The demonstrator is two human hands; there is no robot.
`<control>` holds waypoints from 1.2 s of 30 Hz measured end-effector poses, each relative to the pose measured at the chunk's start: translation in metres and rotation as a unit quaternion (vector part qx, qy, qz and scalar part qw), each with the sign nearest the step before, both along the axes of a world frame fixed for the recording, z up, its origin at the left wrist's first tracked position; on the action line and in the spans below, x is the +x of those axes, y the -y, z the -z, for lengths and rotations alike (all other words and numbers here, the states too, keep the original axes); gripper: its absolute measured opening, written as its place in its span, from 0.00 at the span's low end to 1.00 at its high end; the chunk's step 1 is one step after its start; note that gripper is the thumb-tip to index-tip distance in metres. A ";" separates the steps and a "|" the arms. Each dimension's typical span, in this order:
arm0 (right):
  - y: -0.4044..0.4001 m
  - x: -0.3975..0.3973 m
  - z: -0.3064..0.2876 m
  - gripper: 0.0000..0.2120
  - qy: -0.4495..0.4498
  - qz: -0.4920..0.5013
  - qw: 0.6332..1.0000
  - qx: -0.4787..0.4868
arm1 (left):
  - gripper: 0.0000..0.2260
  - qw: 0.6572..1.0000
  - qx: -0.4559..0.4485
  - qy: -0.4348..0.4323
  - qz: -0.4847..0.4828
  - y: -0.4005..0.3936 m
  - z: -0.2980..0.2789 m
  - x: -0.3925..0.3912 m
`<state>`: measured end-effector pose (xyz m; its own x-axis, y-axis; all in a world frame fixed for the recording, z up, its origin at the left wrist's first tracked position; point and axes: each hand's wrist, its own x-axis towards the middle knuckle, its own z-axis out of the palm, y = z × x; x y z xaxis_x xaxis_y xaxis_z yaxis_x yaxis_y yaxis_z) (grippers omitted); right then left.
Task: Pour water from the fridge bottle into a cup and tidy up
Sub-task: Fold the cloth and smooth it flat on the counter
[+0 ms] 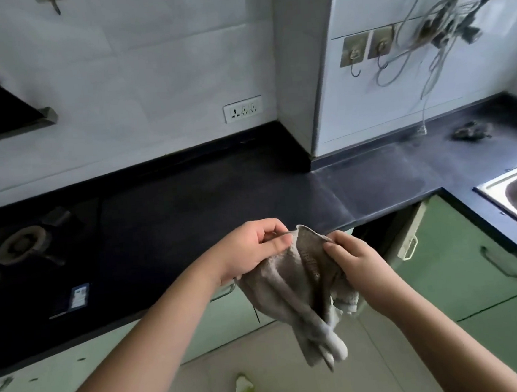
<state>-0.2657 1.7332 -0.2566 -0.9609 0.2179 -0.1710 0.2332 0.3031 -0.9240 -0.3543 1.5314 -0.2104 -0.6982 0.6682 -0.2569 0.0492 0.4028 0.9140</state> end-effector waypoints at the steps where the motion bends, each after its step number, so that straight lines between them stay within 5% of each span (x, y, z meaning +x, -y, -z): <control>1: -0.007 0.006 -0.002 0.12 -0.002 0.008 1.000 -0.006 | 0.09 1.000 0.001 -0.004 -0.007 -0.010 -0.001 0.003; 5: -0.040 0.021 -0.015 0.15 -0.023 0.026 0.999 0.000 | 0.07 1.000 0.008 -0.019 -0.004 -0.048 -0.008 0.011; 13: -0.091 0.004 -0.045 0.06 -0.071 0.074 0.995 -0.020 | 0.07 0.999 0.028 -0.037 -0.004 -0.108 -0.020 -0.013; 29: -0.206 -0.130 -0.101 0.02 -0.109 0.080 0.988 0.070 | 0.08 0.982 0.047 -0.184 -0.009 -0.187 -0.059 -0.171; 32: -0.225 -0.148 -0.114 0.02 -0.132 0.086 0.987 0.033 | 0.08 0.969 0.044 -0.241 -0.008 -0.211 -0.072 -0.190; 36: -0.249 -0.175 -0.128 0.10 -0.125 0.065 0.983 0.114 | 0.07 0.954 0.055 -0.296 -0.004 -0.234 -0.081 -0.212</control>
<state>-0.4404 1.9820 -0.1290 -0.9279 0.3475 0.1348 0.0576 0.4911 -0.8692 -0.5662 1.7650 -0.1294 -0.7050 0.6620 0.2544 0.5660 0.3090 0.7643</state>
